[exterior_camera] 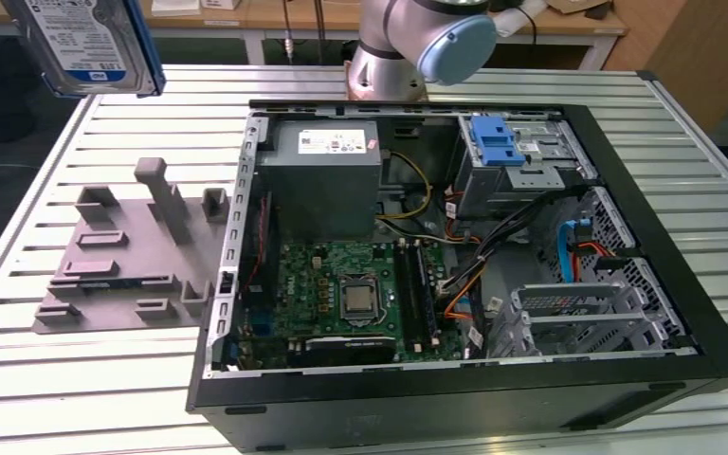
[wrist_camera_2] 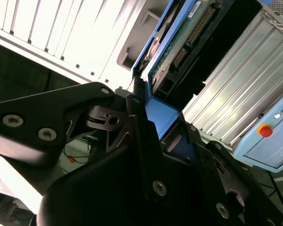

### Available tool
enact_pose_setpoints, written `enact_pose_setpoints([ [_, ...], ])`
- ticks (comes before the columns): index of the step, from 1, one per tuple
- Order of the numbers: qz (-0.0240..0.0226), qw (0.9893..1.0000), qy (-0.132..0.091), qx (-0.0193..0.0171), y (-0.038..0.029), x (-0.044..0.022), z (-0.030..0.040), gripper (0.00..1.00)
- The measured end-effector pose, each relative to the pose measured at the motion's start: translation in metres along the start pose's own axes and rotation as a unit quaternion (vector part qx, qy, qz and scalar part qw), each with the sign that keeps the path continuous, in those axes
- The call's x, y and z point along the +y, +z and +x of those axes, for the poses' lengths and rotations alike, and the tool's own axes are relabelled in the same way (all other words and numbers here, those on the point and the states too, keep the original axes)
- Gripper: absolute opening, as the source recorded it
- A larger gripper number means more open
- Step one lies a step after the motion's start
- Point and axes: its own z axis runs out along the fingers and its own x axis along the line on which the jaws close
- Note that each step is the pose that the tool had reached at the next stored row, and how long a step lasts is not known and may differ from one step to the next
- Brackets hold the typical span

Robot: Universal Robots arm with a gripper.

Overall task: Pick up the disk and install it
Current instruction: 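Pick up the disk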

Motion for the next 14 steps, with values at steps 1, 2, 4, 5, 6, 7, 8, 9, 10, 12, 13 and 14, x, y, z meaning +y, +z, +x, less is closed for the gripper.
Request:
enact_pose_setpoints([
  [1,0.0,1.0,0.0,0.0,0.0,-0.0018,0.0,0.36],
  [2,0.0,1.0,0.0,0.0,0.0,-0.0036,-0.0001,0.36],
  [4,0.0,1.0,0.0,0.0,0.0,-0.0071,-0.0001,0.36],
  [5,0.0,1.0,0.0,0.0,0.0,-0.0088,-0.0001,0.36],
  [6,0.0,1.0,0.0,0.0,0.0,-0.0104,-0.0001,0.36],
  [7,0.0,1.0,0.0,0.0,0.0,-0.0121,-0.0001,0.36],
  [8,0.0,1.0,0.0,0.0,0.0,-0.0137,-0.0001,0.36],
  [9,0.0,1.0,0.0,0.0,0.0,-0.0155,-0.0002,0.36],
  [10,0.0,1.0,0.0,0.0,0.0,-0.0172,-0.0002,0.36],
  [12,0.0,1.0,0.0,0.0,0.0,-0.0207,-0.0002,0.36],
  [13,0.0,1.0,0.0,0.0,0.0,-0.0225,-0.0003,0.36],
  [14,0.0,1.0,0.0,0.0,0.0,-0.0243,-0.0003,0.36],
])
